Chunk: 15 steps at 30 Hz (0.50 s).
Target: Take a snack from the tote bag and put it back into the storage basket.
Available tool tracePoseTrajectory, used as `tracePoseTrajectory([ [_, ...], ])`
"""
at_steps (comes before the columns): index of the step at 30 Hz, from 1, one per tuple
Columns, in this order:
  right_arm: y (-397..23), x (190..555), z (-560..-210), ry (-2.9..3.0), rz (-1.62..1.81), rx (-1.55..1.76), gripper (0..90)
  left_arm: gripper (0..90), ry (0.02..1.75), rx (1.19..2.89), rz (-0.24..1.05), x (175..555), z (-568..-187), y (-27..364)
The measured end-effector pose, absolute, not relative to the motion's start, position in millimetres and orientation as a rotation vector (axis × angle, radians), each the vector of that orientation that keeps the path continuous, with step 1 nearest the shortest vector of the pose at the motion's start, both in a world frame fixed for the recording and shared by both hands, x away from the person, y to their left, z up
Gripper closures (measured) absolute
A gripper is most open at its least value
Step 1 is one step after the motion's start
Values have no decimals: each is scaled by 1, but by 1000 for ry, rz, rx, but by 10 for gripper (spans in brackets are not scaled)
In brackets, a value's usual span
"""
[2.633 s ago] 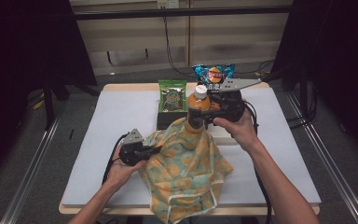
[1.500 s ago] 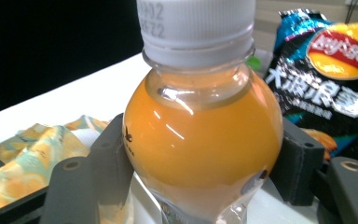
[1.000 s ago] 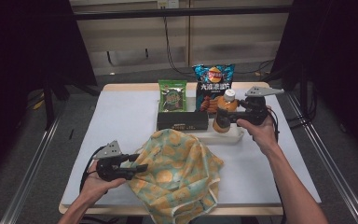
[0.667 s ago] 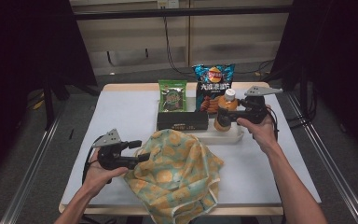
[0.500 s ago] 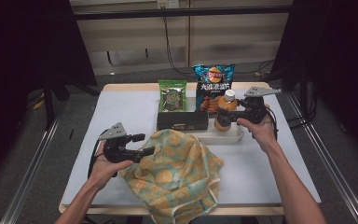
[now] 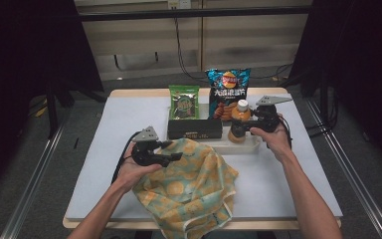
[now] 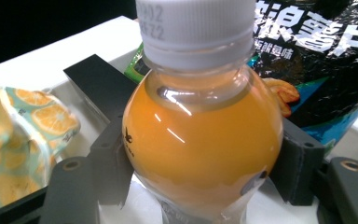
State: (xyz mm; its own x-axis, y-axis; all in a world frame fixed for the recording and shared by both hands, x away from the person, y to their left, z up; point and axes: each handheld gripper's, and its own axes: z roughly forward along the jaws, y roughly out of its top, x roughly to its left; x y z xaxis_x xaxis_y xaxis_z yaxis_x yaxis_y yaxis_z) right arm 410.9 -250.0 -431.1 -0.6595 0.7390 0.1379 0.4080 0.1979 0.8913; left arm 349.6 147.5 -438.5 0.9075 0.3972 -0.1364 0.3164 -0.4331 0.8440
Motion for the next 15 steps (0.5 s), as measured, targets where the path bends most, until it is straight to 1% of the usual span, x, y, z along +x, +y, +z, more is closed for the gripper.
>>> tracePoseTrajectory([
  [2, -250, 412, -432, 2161, 1451, 1067, 320, 774, 461, 2088, 52, 345, -440, 144],
  [3, -250, 412, -432, 2156, 1453, 1064, 320, 824, 441, 2113, 41, 341, -441, 142],
  [4, -250, 413, -432, 2154, 1456, 1066, 320, 854, 420, 2123, 22, 339, -442, 140],
  [8, -249, 414, -433, 2157, 1434, 1036, 319, 867, 361, 2185, -27, 321, -454, 133],
  [12, -249, 415, -434, 2155, 1443, 1036, 318, 878, 365, 2253, -43, 312, -463, 132],
  [15, -248, 414, -433, 2162, 1435, 1029, 317, 882, 389, 2267, -51, 306, -469, 136],
])
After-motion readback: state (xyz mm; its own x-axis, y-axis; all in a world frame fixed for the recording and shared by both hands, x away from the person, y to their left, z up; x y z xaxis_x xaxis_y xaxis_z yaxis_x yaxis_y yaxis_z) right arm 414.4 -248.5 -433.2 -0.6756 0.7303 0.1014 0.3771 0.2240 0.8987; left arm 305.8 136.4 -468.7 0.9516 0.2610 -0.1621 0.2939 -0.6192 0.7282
